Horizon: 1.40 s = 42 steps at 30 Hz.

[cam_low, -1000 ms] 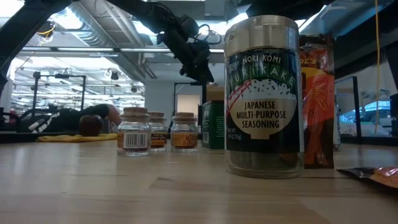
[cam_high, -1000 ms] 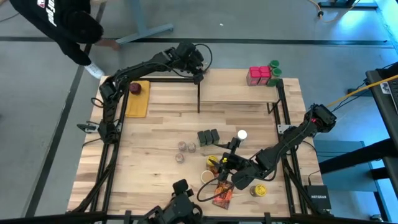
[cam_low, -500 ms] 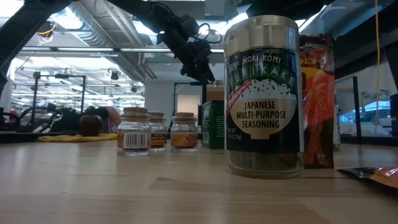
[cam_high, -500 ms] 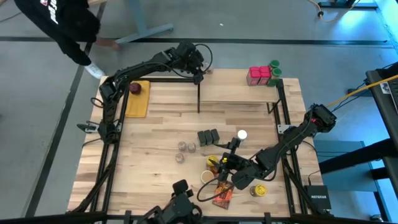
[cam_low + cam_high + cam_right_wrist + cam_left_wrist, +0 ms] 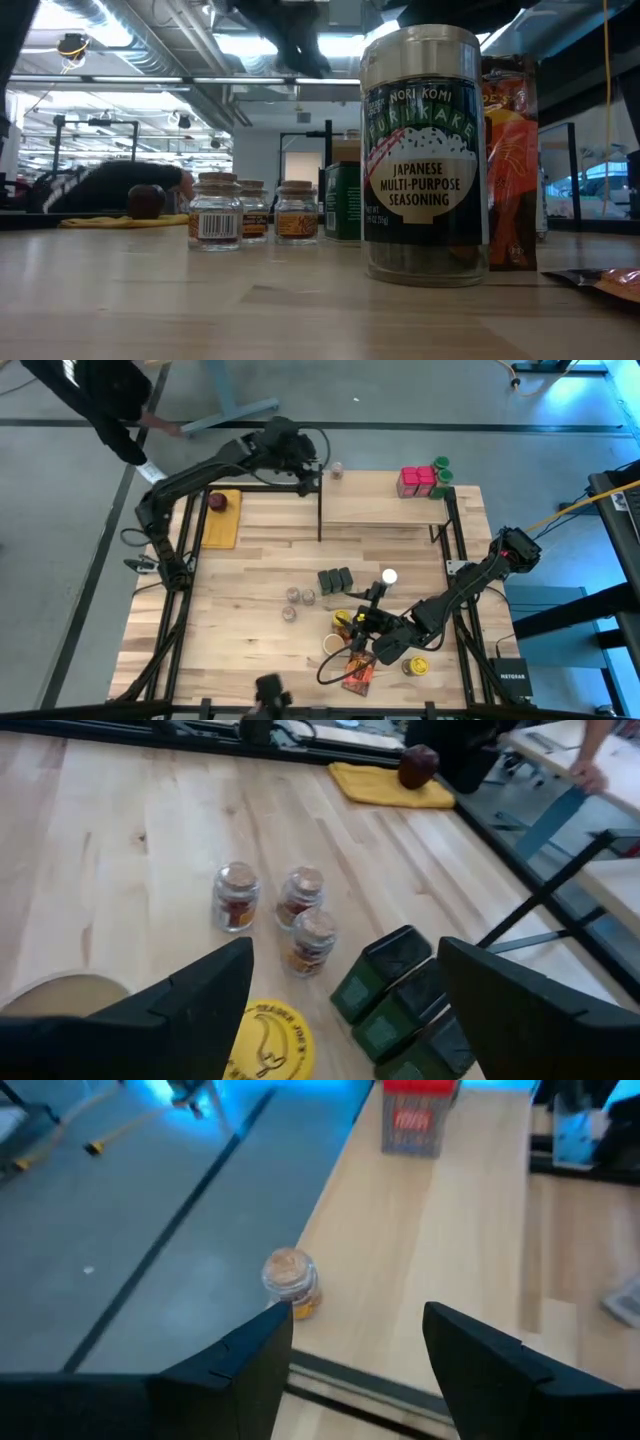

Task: Shelf spices
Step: Put the top brown seasoning bottle on the shelf

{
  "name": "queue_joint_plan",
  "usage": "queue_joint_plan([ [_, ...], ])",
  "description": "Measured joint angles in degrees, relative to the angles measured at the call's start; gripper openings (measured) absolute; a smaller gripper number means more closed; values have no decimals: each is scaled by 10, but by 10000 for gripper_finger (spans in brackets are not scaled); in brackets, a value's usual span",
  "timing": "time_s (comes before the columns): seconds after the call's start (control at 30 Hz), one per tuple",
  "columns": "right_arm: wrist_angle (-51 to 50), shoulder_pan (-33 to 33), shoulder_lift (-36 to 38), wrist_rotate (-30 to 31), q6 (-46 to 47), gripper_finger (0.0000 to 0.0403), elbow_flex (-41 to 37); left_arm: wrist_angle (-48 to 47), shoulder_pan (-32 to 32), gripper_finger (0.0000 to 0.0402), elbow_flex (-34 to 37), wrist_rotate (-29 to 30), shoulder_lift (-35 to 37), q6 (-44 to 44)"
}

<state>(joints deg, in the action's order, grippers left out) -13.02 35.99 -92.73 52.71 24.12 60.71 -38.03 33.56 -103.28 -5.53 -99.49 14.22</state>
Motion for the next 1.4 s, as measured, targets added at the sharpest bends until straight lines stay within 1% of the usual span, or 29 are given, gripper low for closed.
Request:
queue_joint_plan([
  [0.1, 1, 0, 0, -20, 0, 324, 0, -16, -12, 219, 20, 3, 60, -3],
  [0.2, 2, 0, 0, -23, 1, 324, 0, -9, -33, 219, 83, 4, 133, -3],
  [0.27, 17, 0, 0, -22, 2, 324, 0, 17, -46, 219, 146, 2, 189, -9],
  [0.33, 38, 0, 0, 0, 0, 324, 0, 61, -61, 219, 222, 2, 248, -20],
  [0.5, 10, -27, 32, 104, -63, 324, 33, 182, -105, 219, 419, 38, 403, -58],
  [0.57, -5, -59, 55, 97, -99, 324, 56, 229, -125, 219, 491, 44, 454, -82],
  [0.6, -14, -81, 67, 75, -115, 324, 67, 252, -134, 219, 524, 45, 475, -95],
  [0.7, -50, -165, 94, -17, -156, 324, 105, 299, -159, 219, 605, 47, 527, -125],
  [0.8, -100, -266, 106, -93, -173, 324, 151, 311, -174, 219, 655, 54, 557, -140],
  [0.9, -124, -374, 105, -173, -183, 324, 186, 302, -185, 219, 683, 73, 573, -144],
  [1.0, -120, -472, 96, -261, -196, 324, 198, 296, -187, 219, 690, 92, 583, -140],
  [1.1, -110, -560, 80, -320, -205, 324, 198, 299, -187, 219, 690, 97, 590, -141],
  [1.2, -80, -629, 52, -389, -209, 324, 198, 302, -187, 219, 690, 97, 592, -141],
  [1.27, -49, -657, 29, -435, -205, 324, 198, 301, -187, 219, 690, 97, 591, -140],
  [1.4, -4, -683, -21, -465, -201, 324, 199, 301, -187, 219, 690, 96, 591, -131],
])
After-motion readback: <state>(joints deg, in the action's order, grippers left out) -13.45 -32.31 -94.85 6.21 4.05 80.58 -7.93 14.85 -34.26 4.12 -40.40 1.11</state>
